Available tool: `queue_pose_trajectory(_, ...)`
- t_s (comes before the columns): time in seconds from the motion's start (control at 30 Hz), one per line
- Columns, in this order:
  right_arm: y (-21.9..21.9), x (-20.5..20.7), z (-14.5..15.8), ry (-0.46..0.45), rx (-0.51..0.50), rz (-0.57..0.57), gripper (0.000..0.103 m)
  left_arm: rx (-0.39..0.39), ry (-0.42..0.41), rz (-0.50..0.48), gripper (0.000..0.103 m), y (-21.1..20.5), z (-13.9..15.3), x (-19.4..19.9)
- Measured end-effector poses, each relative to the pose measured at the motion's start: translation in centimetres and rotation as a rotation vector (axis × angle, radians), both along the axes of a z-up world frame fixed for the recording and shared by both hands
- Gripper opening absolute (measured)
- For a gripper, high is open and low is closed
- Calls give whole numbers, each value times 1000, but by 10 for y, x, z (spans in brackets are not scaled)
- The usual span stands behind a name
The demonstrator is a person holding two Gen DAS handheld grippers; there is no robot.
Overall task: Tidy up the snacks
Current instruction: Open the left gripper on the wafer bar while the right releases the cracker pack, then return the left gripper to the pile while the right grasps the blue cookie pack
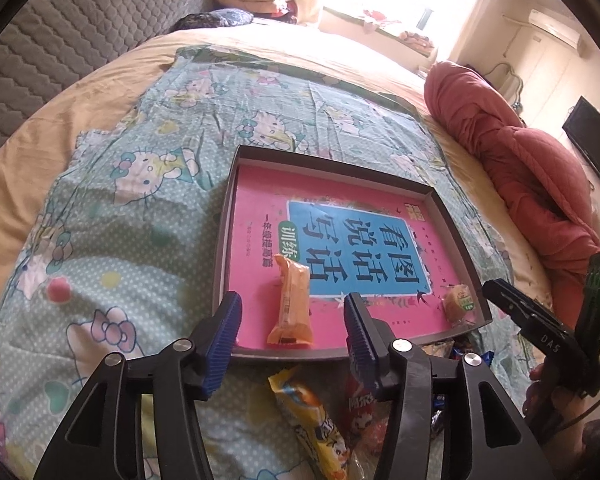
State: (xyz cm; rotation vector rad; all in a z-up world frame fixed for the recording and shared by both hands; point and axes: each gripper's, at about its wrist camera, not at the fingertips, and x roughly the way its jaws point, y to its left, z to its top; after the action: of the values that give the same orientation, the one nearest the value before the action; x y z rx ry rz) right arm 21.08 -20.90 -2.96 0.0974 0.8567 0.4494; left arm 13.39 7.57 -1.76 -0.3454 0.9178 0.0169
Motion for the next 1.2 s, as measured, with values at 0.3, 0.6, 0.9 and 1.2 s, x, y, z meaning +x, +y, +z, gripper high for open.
queue_pose_trajectory(0.3, -8, -11, 8, -14, 23, 7, 52, -5, 22, 0, 58, -5, 0, -12)
queue_pose_trajectory(0.6, -7, -28, 12, -15, 24, 33, 55, -7, 48, -1, 58, -10, -2, -24)
queue_pose_trajectory(0.9, 3, -51, 19, -36, 3, 77, 56, -15, 78, -4, 58, -13, -6, -37)
queue_pose_trajectory(1.2, 4, -68, 15, -10, -8, 79, 57, -7, 92, -13, 58, -17, -9, -44)
